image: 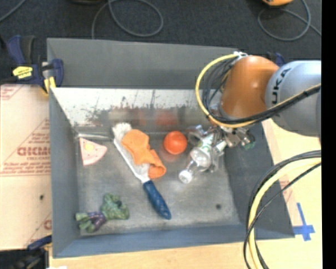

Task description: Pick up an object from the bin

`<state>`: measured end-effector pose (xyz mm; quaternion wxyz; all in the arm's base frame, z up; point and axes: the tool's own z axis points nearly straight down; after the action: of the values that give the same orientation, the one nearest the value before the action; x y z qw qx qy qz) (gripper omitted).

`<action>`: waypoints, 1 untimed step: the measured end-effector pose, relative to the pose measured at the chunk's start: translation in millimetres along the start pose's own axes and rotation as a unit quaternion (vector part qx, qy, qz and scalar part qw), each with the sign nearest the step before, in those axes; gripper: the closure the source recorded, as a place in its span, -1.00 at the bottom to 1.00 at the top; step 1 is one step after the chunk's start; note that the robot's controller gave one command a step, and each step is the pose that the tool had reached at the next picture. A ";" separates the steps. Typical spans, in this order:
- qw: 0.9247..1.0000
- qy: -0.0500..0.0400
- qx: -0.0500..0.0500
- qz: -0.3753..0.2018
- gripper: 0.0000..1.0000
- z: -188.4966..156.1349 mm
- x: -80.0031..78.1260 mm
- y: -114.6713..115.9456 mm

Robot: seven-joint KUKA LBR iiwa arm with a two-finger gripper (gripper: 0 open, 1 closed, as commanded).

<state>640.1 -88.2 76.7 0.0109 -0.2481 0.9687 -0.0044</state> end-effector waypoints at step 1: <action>0.991 -0.003 0.002 -0.130 1.00 2.8 35.0 -37.1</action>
Offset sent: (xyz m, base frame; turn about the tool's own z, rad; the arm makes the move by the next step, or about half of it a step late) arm 0.0000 0.0000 0.0000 0.0000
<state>627.4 -137.6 73.7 0.0137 -0.3722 0.9280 -0.0066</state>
